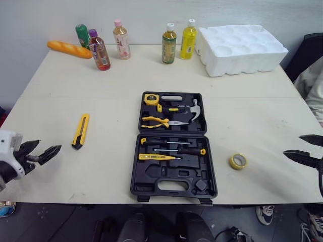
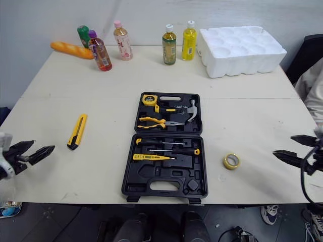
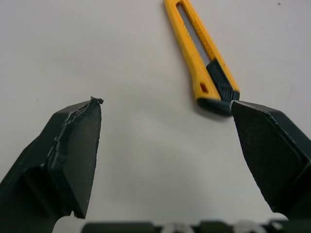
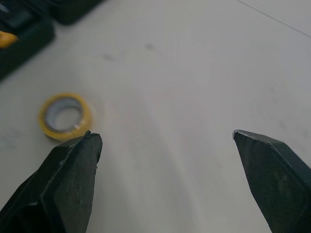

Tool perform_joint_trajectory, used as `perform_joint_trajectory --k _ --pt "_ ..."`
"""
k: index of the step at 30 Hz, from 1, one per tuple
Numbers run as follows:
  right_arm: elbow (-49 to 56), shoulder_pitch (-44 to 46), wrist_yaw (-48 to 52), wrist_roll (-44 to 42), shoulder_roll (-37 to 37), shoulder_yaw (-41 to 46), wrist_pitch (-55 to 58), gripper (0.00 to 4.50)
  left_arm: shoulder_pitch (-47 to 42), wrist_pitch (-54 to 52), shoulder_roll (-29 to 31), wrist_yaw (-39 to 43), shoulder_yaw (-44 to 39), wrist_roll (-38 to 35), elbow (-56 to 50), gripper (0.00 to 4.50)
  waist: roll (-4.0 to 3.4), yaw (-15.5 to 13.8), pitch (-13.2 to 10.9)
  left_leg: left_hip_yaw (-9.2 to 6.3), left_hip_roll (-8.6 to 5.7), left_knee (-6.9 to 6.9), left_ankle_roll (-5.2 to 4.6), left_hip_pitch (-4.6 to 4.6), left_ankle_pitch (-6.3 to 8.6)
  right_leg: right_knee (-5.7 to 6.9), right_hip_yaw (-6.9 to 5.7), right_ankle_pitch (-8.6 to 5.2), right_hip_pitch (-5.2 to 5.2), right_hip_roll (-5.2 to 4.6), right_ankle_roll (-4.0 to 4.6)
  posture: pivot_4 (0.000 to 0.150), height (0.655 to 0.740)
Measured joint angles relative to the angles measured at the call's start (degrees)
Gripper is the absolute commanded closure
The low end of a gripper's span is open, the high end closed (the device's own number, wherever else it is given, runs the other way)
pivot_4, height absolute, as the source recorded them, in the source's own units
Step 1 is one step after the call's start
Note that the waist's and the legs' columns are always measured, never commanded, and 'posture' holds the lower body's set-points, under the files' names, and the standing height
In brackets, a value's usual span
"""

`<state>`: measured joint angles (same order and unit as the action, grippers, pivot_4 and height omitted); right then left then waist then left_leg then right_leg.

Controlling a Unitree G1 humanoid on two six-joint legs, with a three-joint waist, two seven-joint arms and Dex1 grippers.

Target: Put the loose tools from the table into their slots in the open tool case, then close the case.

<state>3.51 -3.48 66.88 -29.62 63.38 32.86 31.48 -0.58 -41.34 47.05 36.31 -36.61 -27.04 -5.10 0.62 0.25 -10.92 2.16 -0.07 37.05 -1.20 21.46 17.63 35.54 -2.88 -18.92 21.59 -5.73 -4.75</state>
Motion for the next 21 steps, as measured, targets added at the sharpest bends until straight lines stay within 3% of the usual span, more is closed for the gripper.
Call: perform_joint_trajectory --k 6,9,12,15,21 --pt "14.50 7.77 -0.73 -6.12 -0.28 -8.85 4.46 0.00 -8.42 -16.65 -0.97 -9.83 2.15 -3.49 -6.93 0.05 0.00 0.02 -0.01 0.01 0.00 0.00 0.44 0.01 -0.24 0.02 -0.02 0.01 0.01 0.11 -0.02 0.150 0.7384" --pt "19.38 17.62 -0.80 -10.29 -3.87 -16.53 6.15 0.00 -10.50 -22.09 -0.58 -14.06 5.39 -1.63 -5.78 0.05 0.02 0.12 -0.01 0.02 0.00 0.03 0.49 -0.04 -0.28 0.06 0.00 0.02 0.00 0.15 -0.04 0.150 0.7384" --pt "23.43 28.74 -2.77 -11.89 -11.15 -26.90 7.29 0.00 -13.48 -22.63 -1.02 -16.56 9.46 0.76 -1.07 0.05 0.15 0.05 -0.05 -0.02 0.04 0.02 0.60 -0.02 -0.36 0.15 -0.05 0.02 0.07 0.20 -0.04 0.150 0.7384" --pt "22.98 34.01 -5.73 -10.34 -15.97 -32.93 7.78 0.00 -16.01 -21.90 -1.57 -16.10 12.06 1.18 1.87 0.05 0.22 -0.37 -0.04 -0.05 0.00 0.07 0.59 0.14 -0.35 0.12 -0.08 0.02 0.17 0.16 -0.03 0.150 0.7384" --pt "22.73 37.63 -8.71 -7.45 -21.42 -39.41 7.74 0.00 -19.74 -18.43 -1.56 -14.38 16.20 2.93 7.20 0.05 0.31 -0.20 0.02 -0.03 -0.09 0.40 0.44 1.02 -0.42 0.46 -0.13 0.08 0.93 0.09 -0.13 0.150 0.7384"
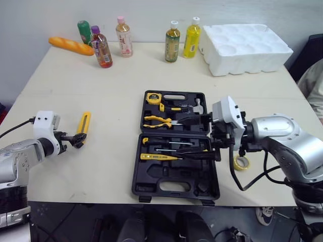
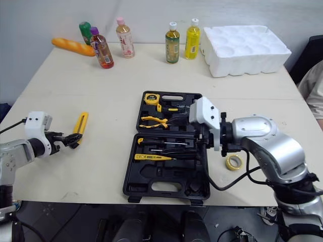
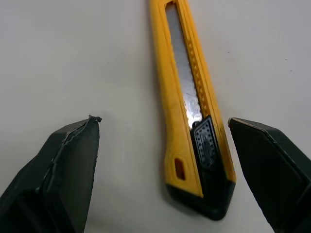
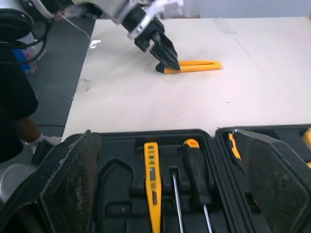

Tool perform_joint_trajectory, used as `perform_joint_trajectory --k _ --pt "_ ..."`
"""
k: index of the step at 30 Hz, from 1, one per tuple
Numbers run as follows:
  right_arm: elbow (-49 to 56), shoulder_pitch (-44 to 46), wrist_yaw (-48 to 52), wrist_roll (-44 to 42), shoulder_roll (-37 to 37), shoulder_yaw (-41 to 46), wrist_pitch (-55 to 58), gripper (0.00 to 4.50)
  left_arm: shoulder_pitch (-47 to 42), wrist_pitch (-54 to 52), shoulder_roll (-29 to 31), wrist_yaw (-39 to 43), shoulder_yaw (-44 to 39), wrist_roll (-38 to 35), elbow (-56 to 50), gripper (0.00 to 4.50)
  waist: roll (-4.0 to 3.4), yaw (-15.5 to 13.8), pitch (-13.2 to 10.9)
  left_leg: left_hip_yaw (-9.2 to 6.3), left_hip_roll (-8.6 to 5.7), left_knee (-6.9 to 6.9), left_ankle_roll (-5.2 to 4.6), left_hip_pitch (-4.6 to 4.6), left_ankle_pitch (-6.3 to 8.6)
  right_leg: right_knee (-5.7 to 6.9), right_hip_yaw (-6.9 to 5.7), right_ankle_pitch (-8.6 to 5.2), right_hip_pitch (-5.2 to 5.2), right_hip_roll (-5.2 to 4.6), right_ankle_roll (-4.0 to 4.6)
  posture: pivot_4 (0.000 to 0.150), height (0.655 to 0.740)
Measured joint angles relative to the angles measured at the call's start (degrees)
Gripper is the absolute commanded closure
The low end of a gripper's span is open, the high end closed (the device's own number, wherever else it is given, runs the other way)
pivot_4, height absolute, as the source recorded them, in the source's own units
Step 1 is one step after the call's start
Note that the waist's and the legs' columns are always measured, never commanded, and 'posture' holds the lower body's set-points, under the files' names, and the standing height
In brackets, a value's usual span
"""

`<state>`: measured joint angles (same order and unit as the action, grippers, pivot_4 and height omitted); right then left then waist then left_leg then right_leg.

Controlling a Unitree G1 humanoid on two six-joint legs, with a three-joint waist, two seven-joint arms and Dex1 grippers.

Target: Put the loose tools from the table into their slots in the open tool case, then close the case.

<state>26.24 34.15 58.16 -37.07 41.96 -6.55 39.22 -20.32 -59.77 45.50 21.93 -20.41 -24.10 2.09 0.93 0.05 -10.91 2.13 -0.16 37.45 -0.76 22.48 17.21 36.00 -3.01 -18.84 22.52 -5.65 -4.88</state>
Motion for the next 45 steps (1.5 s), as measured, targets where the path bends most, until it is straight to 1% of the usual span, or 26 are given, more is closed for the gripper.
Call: perform_joint_trajectory --k 3,7,10,14,15,16,19,22,24,27,29,31,33,36,39,42,45 --pt "-1.73 1.49 -0.96 0.95 -2.46 -0.62 -0.13 0.00 -1.55 1.10 0.22 0.14 2.55 1.88 1.76 0.05 0.00 0.01 0.00 0.04 -0.01 -0.01 0.03 -0.04 -0.13 0.03 -0.03 0.00 -0.02 0.01 0.00 0.150 0.7384" --pt "-1.97 1.72 -1.82 1.85 -4.79 -2.11 -0.39 0.00 -1.77 1.11 -0.09 0.08 4.04 3.05 1.55 0.05 0.00 0.04 0.01 0.06 -0.02 -0.03 0.04 -0.17 -0.16 0.08 0.02 0.00 -0.04 -0.04 0.00 0.150 0.7384" --pt "-2.32 2.13 -2.10 2.47 -5.63 -2.13 -0.42 0.00 -1.83 2.03 -0.85 0.21 4.80 3.92 1.42 0.91 -0.02 -0.08 0.01 0.05 -0.05 -0.04 0.04 -0.18 -0.16 0.10 0.02 0.00 -0.03 -0.09 0.00 0.150 0.7384" --pt "-2.73 3.09 -2.11 3.11 -5.87 -2.13 -0.43 0.00 -2.92 3.66 -2.17 0.94 4.82 4.16 2.69 2.73 -0.02 -0.47 0.02 0.03 -0.08 -0.02 0.03 -0.17 -0.16 0.10 -0.01 0.00 -0.04 -0.12 0.00 0.150 0.7384" --pt "-2.93 3.09 -2.09 3.19 -5.88 -2.13 -0.43 0.00 -3.12 3.84 -2.23 1.60 4.93 4.13 2.66 3.12 -0.02 -0.59 0.02 0.04 -0.09 -0.02 0.02 -0.16 -0.16 0.10 -0.01 0.00 -0.04 -0.12 0.00 0.150 0.7384" --pt "-3.08 3.09 -2.09 3.34 -5.88 -2.13 -0.44 0.00 -3.21 4.10 -2.21 2.11 5.19 4.13 2.53 3.18 -0.02 -0.67 0.02 0.04 -0.10 -0.02 0.02 -0.17 -0.16 0.10 0.00 0.00 -0.04 -0.13 0.00 0.150 0.7384" --pt "-3.15 3.09 -2.01 3.84 -5.88 -2.13 -0.49 0.00 -2.48 4.72 -1.82 4.35 6.16 4.10 0.94 3.18 -0.02 -0.66 0.02 0.04 -0.09 -0.04 0.02 -0.16 -0.16 0.11 0.00 0.00 -0.04 -0.12 0.00 0.150 0.7384" --pt "-3.06 3.03 -1.47 3.83 -5.83 -2.13 -0.53 0.00 -1.38 4.22 1.12 8.33 7.90 3.67 -0.59 3.18 -0.02 -0.05 0.01 0.04 -0.08 -0.06 0.03 -0.14 -0.16 0.11 -0.01 0.00 -0.02 -0.10 0.00 0.150 0.7384" --pt "-2.89 2.46 -1.32 3.79 -5.16 -2.06 -0.42 0.00 -1.14 3.64 3.78 13.38 10.03 2.25 -3.20 3.18 -0.01 0.11 0.01 0.04 -0.07 -0.08 0.03 -0.11 -0.16 0.21 0.00 0.00 -0.01 -0.10 0.00 0.150 0.7384" --pt "-1.78 0.36 -0.90 3.25 -3.00 -1.49 0.45 0.00 -2.99 5.82 6.49 22.33 13.11 -1.11 -9.60 3.18 0.00 -0.13 0.01 -0.02 -0.07 -0.06 0.02 -0.04 -0.15 0.11 -0.02 0.00 -0.01 -0.13 0.00 0.150 0.7384" --pt "0.46 -3.96 0.02 2.12 0.74 0.66 1.41 0.00 -7.25 6.95 8.92 29.25 17.06 -3.30 -14.65 3.18 0.00 -0.50 0.01 -0.05 -0.08 -0.05 0.00 0.03 -0.14 -0.01 -0.03 0.01 -0.04 -0.13 -0.01 0.150 0.7384" --pt "1.70 -7.77 0.29 1.58 3.61 2.89 2.32 0.00 -10.34 7.42 9.74 33.59 20.14 -4.43 -17.80 3.18 -0.02 -0.32 0.01 0.00 -0.10 -0.06 -0.04 0.01 -0.14 -0.01 0.01 0.01 -0.07 -0.12 -0.01 0.150 0.7384" --pt "3.54 -12.09 0.33 0.92 6.07 5.69 2.94 0.00 -12.80 7.36 9.01 36.31 24.38 -4.77 -19.22 3.18 -0.03 -0.02 0.00 0.03 -0.07 -0.07 -0.06 0.02 -0.16 0.01 0.02 0.01 -0.06 -0.04 -0.01 0.150 0.7384" --pt "7.43 -23.84 1.09 -0.96 11.93 12.87 5.57 0.00 -16.94 7.36 6.40 41.02 34.48 -4.50 -22.17 3.18 -0.02 -0.51 0.00 0.03 -0.04 -0.07 -0.08 0.04 -0.18 0.01 0.00 0.01 -0.08 0.08 -0.02 0.150 0.7384" --pt "10.62 -31.87 1.09 -3.37 14.01 19.32 7.86 0.00 -19.92 10.74 3.51 44.52 42.75 -1.09 -21.54 3.18 -0.01 -0.50 -0.01 0.16 -0.04 0.07 -0.14 -0.03 -0.22 0.05 0.13 0.03 -0.11 0.12 -0.06 0.150 0.7384" --pt "12.14 -36.46 -0.11 -4.87 14.03 22.74 9.35 0.00 -22.10 13.58 0.22 45.87 48.46 3.00 -18.92 3.18 0.00 -0.41 -0.01 0.17 -0.04 0.21 -0.19 -0.11 -0.22 0.10 0.18 0.03 -0.15 0.14 -0.06 0.150 0.7384" --pt "12.44 -38.26 -2.37 -5.84 13.43 24.67 10.08 0.00 -23.28 14.06 -3.01 46.41 52.74 6.16 -15.50 3.18 0.00 -0.38 -0.01 0.15 -0.04 0.29 -0.22 -0.08 -0.21 0.17 0.20 0.03 -0.11 0.13 -0.06 0.150 0.7384"
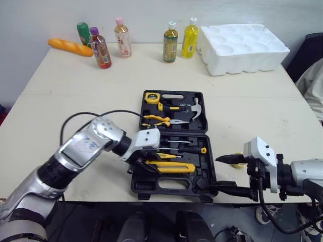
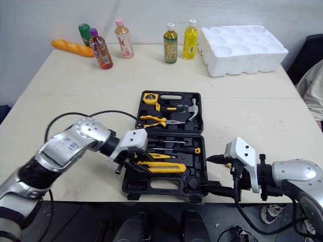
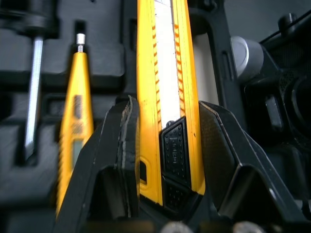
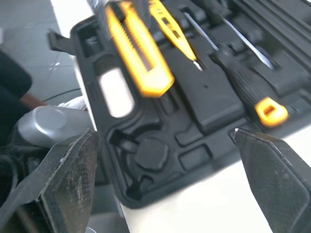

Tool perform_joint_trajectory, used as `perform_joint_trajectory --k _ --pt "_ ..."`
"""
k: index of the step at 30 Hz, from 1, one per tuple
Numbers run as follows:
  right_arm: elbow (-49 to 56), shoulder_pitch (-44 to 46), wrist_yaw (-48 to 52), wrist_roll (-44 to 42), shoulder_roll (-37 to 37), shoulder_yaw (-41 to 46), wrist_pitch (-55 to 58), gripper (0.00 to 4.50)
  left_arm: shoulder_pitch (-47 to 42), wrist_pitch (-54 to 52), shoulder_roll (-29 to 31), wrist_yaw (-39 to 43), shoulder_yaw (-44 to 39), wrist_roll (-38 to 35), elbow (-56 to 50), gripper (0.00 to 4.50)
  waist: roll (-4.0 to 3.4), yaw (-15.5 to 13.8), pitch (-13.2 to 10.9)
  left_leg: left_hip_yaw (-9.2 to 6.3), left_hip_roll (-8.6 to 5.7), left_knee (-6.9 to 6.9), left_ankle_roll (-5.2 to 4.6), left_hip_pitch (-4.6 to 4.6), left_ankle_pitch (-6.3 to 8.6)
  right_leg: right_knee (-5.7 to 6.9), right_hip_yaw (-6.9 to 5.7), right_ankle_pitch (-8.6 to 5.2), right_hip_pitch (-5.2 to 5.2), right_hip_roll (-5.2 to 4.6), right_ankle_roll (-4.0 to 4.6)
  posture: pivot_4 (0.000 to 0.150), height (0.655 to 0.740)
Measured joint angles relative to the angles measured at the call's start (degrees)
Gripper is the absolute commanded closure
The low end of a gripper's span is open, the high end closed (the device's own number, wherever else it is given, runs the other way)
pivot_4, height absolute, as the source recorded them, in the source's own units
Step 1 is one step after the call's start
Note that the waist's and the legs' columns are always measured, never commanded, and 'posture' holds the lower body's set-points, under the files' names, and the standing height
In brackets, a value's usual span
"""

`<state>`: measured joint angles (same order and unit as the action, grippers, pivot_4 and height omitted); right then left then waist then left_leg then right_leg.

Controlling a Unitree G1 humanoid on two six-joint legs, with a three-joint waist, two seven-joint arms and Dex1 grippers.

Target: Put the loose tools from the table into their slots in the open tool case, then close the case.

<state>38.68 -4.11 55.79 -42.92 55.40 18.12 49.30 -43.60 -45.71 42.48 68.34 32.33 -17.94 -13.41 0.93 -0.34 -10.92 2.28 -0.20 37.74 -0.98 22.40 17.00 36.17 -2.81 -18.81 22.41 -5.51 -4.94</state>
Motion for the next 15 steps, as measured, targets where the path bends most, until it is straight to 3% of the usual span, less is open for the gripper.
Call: perform_joint_trajectory --k 6,13,15 --pt "1.63 -1.55 -2.09 -1.53 0.01 0.67 0.07 0.00 -2.02 -0.10 -3.20 0.02 1.41 2.71 2.95 3.18 0.01 -0.47 0.00 -0.03 0.00 0.13 -0.03 0.03 0.02 0.01 -0.01 0.00 -0.02 -0.01 0.00 0.150 0.7384" --pt "1.64 -1.78 -3.29 -2.29 0.09 0.69 0.06 0.00 -2.45 -0.38 -2.49 2.06 0.26 2.84 3.02 0.03 0.01 -0.76 0.00 -0.05 0.01 0.19 -0.04 0.05 0.03 0.03 -0.01 0.00 -0.02 0.00 0.00 0.150 0.7384" --pt "1.63 -1.76 -3.33 -2.41 0.11 0.69 -0.01 0.00 -2.44 0.46 -2.26 2.80 -0.84 2.47 3.12 0.03 0.01 -0.97 0.00 -0.05 0.01 0.22 -0.04 0.05 0.03 0.04 -0.01 0.00 -0.02 -0.02 0.00 0.150 0.7384"
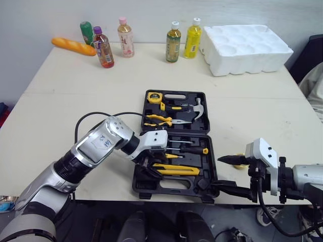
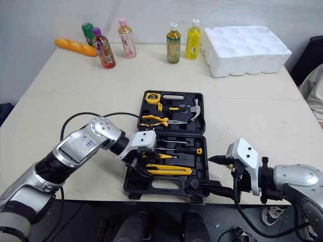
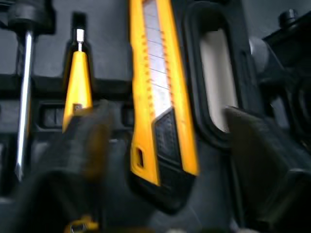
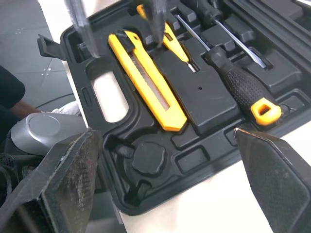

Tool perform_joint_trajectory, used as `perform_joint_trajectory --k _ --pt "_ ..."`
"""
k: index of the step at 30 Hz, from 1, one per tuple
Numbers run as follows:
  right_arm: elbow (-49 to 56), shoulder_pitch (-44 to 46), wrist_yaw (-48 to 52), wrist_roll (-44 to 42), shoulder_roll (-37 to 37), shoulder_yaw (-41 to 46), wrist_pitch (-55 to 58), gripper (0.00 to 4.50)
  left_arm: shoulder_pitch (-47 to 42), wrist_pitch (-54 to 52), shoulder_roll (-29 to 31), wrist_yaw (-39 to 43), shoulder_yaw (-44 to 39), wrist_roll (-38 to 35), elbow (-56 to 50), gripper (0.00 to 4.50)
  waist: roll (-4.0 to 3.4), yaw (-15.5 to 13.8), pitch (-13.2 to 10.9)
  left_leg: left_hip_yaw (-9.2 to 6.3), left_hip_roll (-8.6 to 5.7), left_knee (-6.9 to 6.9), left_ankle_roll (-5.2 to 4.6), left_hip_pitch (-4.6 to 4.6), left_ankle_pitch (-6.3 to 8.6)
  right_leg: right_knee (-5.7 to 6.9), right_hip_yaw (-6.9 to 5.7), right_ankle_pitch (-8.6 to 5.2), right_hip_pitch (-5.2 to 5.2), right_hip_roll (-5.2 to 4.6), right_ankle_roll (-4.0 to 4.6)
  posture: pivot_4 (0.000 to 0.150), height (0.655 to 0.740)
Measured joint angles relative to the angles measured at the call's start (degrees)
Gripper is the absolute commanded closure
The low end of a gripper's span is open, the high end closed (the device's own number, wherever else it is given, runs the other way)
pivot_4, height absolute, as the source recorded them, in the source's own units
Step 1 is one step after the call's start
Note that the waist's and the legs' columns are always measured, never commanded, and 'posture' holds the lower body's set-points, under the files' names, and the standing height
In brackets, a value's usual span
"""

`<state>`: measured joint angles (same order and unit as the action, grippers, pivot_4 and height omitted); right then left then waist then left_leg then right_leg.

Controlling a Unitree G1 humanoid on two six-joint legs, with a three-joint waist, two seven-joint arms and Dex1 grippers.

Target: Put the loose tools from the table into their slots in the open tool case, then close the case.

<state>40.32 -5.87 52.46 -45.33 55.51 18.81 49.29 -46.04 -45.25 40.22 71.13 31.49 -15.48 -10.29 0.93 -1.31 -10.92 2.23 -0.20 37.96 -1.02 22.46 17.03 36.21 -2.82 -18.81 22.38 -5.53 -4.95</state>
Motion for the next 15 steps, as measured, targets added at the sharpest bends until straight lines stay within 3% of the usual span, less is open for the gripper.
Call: perform_joint_trajectory --k 3,5,9,10,14,15 --pt "-0.04 0.26 -0.07 0.00 0.01 -0.01 -0.28 0.00 0.64 4.22 -1.70 0.62 -3.87 -1.07 1.09 0.03 0.00 -0.08 0.00 -0.01 -0.01 0.04 -0.02 0.04 0.01 -0.01 -0.02 0.00 0.00 -0.02 -0.01 0.150 0.7384" --pt "-0.05 0.65 -0.23 0.00 0.02 -0.04 -0.44 0.00 2.87 9.28 -4.05 0.61 -7.22 -1.97 2.56 0.57 -0.01 -0.08 0.01 -0.01 -0.01 0.05 -0.03 0.03 0.02 -0.02 -0.02 0.01 -0.02 -0.03 -0.01 0.150 0.7384" --pt "-0.09 0.69 -0.41 0.06 0.02 -0.27 -0.52 0.00 10.70 19.88 -9.73 1.65 -12.26 -5.32 5.97 2.07 -0.01 0.05 0.01 0.00 0.00 0.06 -0.02 0.03 0.01 -0.03 -0.03 0.01 -0.03 -0.02 -0.03 0.150 0.7384" --pt "-0.10 0.70 -0.43 0.09 0.01 -0.48 -0.65 0.00 13.46 21.88 -11.84 1.75 -13.54 -6.71 7.31 2.72 -0.01 -0.03 0.01 -0.02 0.00 0.10 -0.02 0.04 0.01 0.00 -0.05 0.01 -0.02 -0.02 -0.03 0.150 0.7384" --pt "-0.13 1.27 -0.74 0.93 -0.01 -1.40 -1.79 0.00 15.06 25.29 -12.17 1.22 -13.50 -4.99 8.99 4.47 -0.01 -0.07 0.01 -0.02 -0.02 0.14 -0.02 0.01 0.02 0.06 -0.04 0.02 -0.04 -0.03 -0.04 0.150 0.7384" --pt "-0.13 1.75 -0.91 0.90 -0.02 -1.69 -1.81 0.00 15.14 25.89 -11.89 0.99 -13.32 -3.85 9.21 4.47 -0.01 -0.07 0.01 -0.02 -0.02 0.14 -0.03 0.00 0.02 0.06 -0.04 0.02 -0.04 -0.03 -0.04 0.150 0.7384"
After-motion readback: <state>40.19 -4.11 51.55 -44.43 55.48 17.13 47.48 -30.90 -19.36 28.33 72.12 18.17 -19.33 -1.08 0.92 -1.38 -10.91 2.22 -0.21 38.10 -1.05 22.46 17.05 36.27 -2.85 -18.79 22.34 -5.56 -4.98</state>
